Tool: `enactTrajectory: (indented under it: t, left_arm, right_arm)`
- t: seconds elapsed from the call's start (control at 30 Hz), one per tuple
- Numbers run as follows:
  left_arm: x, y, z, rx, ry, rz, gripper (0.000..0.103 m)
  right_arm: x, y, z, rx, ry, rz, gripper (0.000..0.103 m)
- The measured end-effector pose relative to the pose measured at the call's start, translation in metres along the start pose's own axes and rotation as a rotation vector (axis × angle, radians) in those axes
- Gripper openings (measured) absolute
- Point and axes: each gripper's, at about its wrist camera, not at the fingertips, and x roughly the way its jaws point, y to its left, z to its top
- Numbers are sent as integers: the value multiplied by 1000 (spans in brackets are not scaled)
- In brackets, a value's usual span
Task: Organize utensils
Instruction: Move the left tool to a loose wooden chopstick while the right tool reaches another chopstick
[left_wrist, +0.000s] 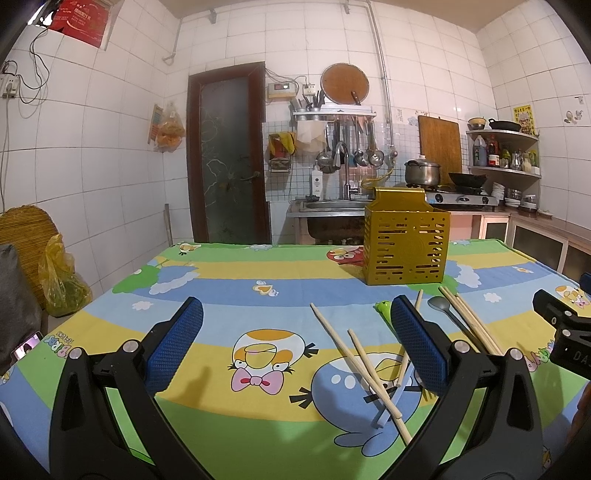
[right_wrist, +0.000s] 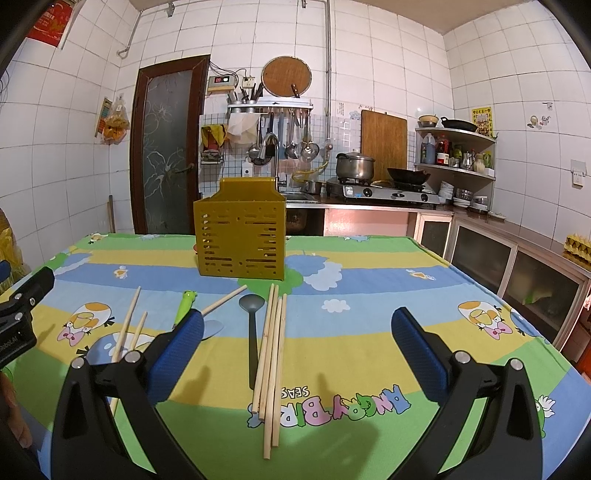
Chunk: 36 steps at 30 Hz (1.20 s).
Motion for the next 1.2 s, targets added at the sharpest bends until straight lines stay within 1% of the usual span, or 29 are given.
enactTrajectory:
  t: [0.1,0.17,0.3,0.4,0.47,0.53,0.63,0.73,0.83,0.9,0.97,1.03,1.2]
  left_arm:
    - [1,0,0,0,1,1,98]
    - [2,0,0,-2,16,-1,98]
    - [13,2,0,-8,79,-1,98]
    - [25,3,1,-17,151,-5,98]
    - [39,6,6,-19,215,-16,98]
    - [54,8,11,-17,272,-22,98]
    - [83,9,21,-22,344,-30,98]
    - [116,6,23,-12,404,-37,98]
    - [145,2,18,-9,465,-40,98]
    - [166,1,13,-23,520,-40,98]
    - [185,1,6,-38,576,-43,98]
    - [200,1,0,-35,619,-29,98]
    - [219,4,-9,-35,667,-3,98]
  right_arm:
    - [2,0,-2,-2,0,-1,99]
    - [2,0,-2,-4,2,-7,99]
    - [8,-1,-2,-4,30,-2,99]
    - [19,-4,-1,12,89,43,99]
    - [28,-4,4,4,124,69,99]
    - [40,-4,11,-33,169,60,99]
    - [70,-10,26,-62,262,68,99]
    - [104,-14,30,-88,330,63,99]
    - [138,-17,24,-95,385,42,99]
    - [157,-19,22,-82,413,36,99]
    - [173,-21,20,-78,440,12,99]
    - [184,-21,17,-75,464,0,99]
    - [203,-22,11,-65,545,-3,99]
